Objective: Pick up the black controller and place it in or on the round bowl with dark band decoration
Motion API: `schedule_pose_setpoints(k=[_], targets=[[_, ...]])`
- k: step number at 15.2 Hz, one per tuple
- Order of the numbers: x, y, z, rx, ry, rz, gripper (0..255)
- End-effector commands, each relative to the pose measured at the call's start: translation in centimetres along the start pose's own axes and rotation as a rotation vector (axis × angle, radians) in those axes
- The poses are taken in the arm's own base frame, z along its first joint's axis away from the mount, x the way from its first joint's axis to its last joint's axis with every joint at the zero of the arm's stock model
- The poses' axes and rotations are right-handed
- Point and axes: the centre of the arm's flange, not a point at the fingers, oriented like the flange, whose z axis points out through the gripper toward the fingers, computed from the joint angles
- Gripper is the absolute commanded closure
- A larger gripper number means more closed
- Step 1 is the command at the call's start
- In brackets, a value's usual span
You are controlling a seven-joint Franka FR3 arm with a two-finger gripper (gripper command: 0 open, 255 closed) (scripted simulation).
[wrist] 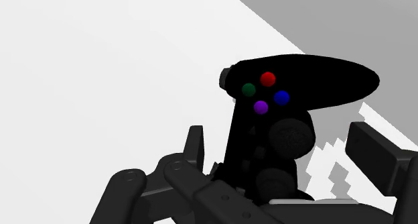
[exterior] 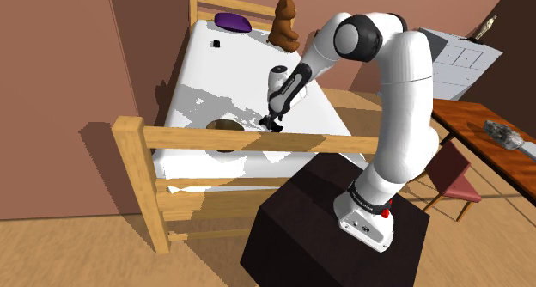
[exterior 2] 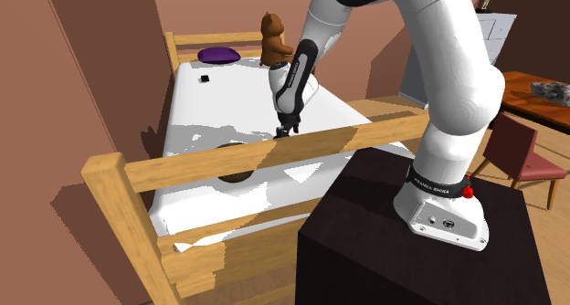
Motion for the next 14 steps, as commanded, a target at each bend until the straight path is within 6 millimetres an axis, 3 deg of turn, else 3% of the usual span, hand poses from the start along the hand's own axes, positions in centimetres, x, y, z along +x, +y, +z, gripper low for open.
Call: schedule_pose_setpoints(k=[1, 9, 10, 14], targets=[[0.03, -0.04, 0.97, 0.0, 0.0, 0.0, 0], [0.03, -0.04, 0.96, 0.0, 0.0, 0.0, 0], [0.03, -0.04, 0.96, 0.0, 0.0, 0.0, 255], [0.03, -0.04, 0.97, 0.0, 0.0, 0.0, 255]])
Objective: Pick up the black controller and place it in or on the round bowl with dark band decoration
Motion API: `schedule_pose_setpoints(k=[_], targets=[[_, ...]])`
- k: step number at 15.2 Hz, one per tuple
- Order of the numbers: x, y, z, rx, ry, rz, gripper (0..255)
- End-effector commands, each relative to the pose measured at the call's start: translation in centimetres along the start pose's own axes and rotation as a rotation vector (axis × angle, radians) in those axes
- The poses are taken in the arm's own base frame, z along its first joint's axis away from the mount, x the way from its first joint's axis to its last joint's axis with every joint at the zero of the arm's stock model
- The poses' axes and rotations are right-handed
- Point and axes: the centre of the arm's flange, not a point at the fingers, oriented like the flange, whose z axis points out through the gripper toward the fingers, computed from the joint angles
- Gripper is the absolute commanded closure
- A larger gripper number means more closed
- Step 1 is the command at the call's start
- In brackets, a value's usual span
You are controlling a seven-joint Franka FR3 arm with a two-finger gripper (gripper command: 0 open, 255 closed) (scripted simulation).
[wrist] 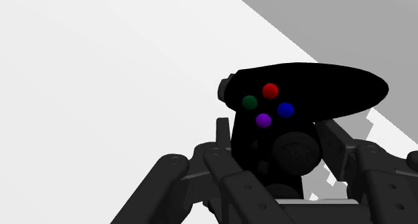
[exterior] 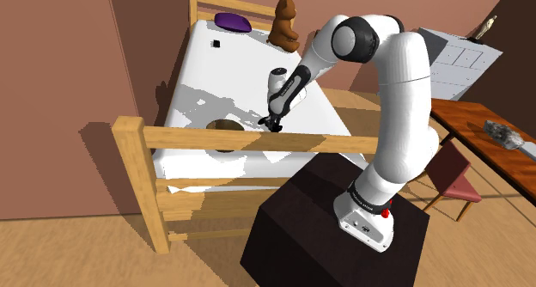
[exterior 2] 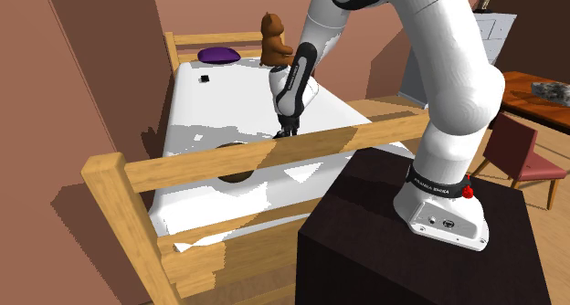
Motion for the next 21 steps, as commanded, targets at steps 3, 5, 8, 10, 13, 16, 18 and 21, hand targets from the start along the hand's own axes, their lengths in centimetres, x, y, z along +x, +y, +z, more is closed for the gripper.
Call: schedule_pose_setpoints(k=[3, 5, 8, 10, 13, 16, 18, 21], targets=[[0.0, 0.0, 0.0, 0.0, 0.0, 0.0, 255], [0.0, 0.0, 0.0, 0.0, 0.0, 0.0, 255], [-0.1, 0.3, -1.5, 0.0, 0.0, 0.0, 255], [-0.1, 0.6, -2.6, 0.0, 0.0, 0.0, 255], [-0.1, 0.9, -4.1, 0.0, 0.0, 0.0, 255], [-0.2, 1.2, -5.7, 0.0, 0.0, 0.0, 255], [-0.2, 1.4, -6.7, 0.0, 0.0, 0.0, 255], [-0.3, 1.8, -8.2, 0.0, 0.0, 0.0, 255]])
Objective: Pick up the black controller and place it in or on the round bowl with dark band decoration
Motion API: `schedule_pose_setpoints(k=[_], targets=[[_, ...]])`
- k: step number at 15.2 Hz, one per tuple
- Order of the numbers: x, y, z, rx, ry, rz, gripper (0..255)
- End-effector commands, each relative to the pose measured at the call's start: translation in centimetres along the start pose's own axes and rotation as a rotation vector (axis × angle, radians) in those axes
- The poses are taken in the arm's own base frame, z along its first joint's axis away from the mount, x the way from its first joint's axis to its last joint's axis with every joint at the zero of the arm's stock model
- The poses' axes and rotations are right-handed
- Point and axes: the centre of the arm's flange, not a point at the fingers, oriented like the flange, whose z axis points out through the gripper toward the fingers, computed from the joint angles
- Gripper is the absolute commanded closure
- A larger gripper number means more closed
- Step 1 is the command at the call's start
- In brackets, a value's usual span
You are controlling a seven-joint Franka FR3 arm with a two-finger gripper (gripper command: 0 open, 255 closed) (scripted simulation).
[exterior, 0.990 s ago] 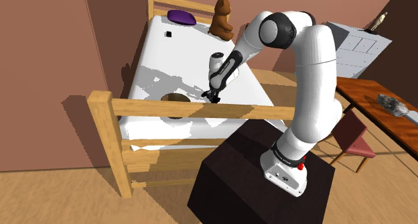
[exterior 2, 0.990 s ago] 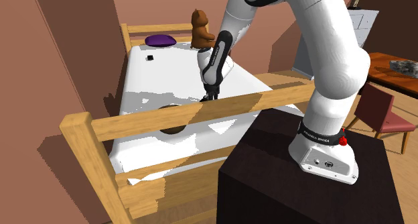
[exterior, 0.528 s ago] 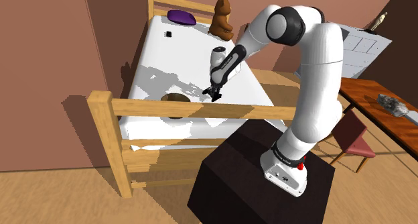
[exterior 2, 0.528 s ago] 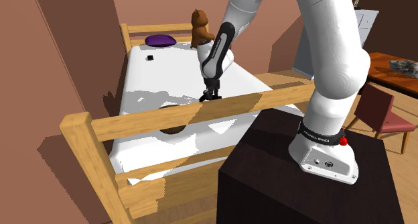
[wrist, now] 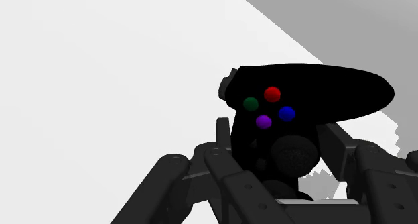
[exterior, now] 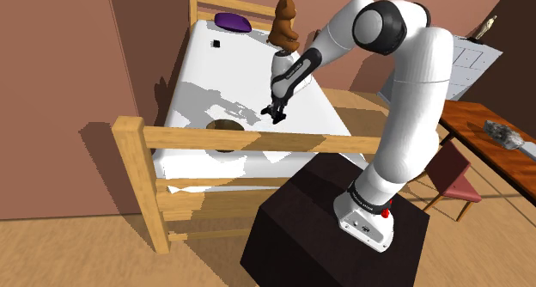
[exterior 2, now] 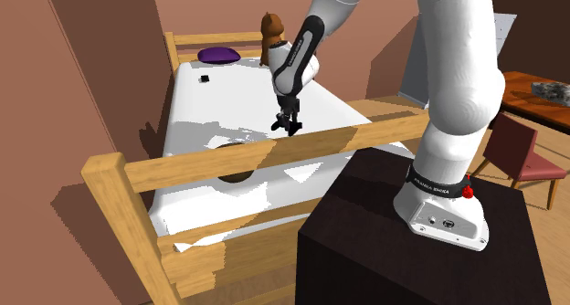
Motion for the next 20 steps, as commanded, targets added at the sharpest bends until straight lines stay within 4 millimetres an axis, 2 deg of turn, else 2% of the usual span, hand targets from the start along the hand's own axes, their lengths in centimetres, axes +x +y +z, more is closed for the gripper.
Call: schedule_pose_setpoints(k=[1, 17, 20], targets=[[-0.2, 0.3, -1.1, 0.0, 0.0, 0.0, 255], [-0.5, 2.0, -8.9, 0.0, 0.0, 0.0, 255], [0.0, -1.9, -9.8, 0.0, 0.0, 0.0, 255]])
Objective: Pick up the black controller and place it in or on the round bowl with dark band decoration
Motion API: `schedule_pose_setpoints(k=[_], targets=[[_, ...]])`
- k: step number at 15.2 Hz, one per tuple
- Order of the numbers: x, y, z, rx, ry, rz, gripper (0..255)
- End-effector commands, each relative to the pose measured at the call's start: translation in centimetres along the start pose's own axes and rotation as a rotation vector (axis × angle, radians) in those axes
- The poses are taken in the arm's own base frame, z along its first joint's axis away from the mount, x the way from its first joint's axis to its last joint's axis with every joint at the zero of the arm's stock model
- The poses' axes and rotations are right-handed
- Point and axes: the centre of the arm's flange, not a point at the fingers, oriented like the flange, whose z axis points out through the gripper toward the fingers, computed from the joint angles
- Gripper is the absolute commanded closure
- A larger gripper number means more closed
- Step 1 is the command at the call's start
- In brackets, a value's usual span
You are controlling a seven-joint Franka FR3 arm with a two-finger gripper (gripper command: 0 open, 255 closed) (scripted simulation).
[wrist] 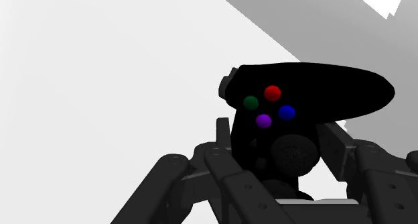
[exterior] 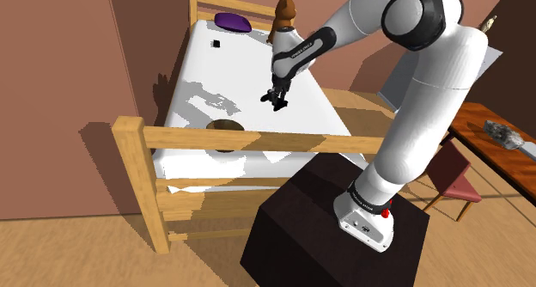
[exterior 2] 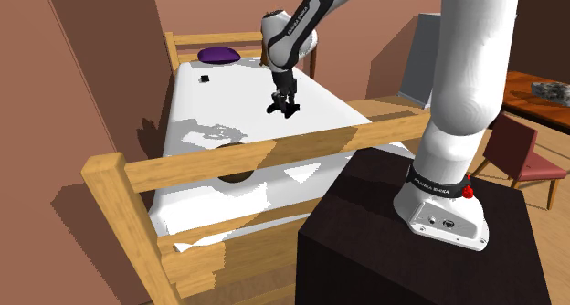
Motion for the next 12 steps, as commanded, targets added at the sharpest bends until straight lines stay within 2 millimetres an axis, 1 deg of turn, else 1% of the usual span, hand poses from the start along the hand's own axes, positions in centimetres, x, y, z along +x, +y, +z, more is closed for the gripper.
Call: schedule_pose_setpoints(k=[1, 12], targets=[[0.5, -2.5, -0.5, 0.0, 0.0, 0.001, 255], [2.2, -16.6, -3.7, 0.0, 0.0, 0.001, 255]])
